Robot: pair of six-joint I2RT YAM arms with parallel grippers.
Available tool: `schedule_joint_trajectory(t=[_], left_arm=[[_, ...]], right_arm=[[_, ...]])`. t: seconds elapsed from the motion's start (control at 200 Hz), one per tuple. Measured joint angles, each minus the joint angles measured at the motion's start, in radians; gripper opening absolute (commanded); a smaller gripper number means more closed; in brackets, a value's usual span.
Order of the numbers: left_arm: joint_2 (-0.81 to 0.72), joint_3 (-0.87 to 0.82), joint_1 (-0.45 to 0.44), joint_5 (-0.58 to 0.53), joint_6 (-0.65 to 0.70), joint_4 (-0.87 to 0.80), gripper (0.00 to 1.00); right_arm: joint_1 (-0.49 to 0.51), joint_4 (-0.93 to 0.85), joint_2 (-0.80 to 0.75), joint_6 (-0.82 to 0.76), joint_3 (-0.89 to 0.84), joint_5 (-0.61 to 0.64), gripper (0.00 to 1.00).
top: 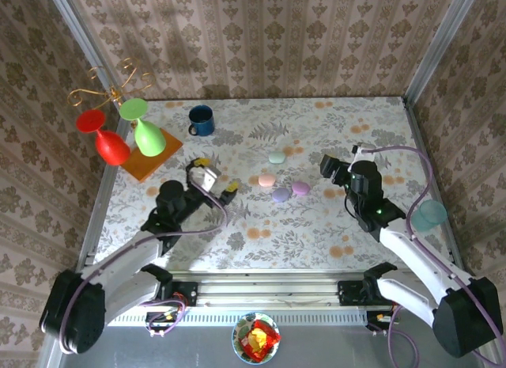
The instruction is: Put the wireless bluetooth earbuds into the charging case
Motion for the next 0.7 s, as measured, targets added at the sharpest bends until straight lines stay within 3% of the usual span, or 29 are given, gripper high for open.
schedule_joint_trajectory(t=[0.15, 0.295, 0.46, 0.605, 0.7], left_arm=[[-0.042, -0.053, 0.186, -0.048, -0.001, -0.043, 1.00], [-0.033, -0.104, 0.303, -0.100, -0.006, -0.034, 1.00], [0.127, -0.149, 0.454, -0.087, -0.069, 0.101, 1.00], [0.303, -0.152, 0.497, -0.063, -0.128, 0.252, 1.00], [0.351, -0.133, 0.506, -0.053, -0.139, 0.267, 1.00]], right_arm=[[-0.021, 0.097, 0.019, -0.161, -0.113, 0.094, 0.96], [-0.104, 0.209, 0.086, -0.243, -0.194, 0.108, 0.99], [-0.224, 0.340, 0.159, -0.269, -0.211, 0.044, 1.00], [-0.292, 0.462, 0.255, -0.272, -0.212, -0.024, 1.00], [-0.311, 0.528, 0.317, -0.271, -0.214, -0.056, 1.00]])
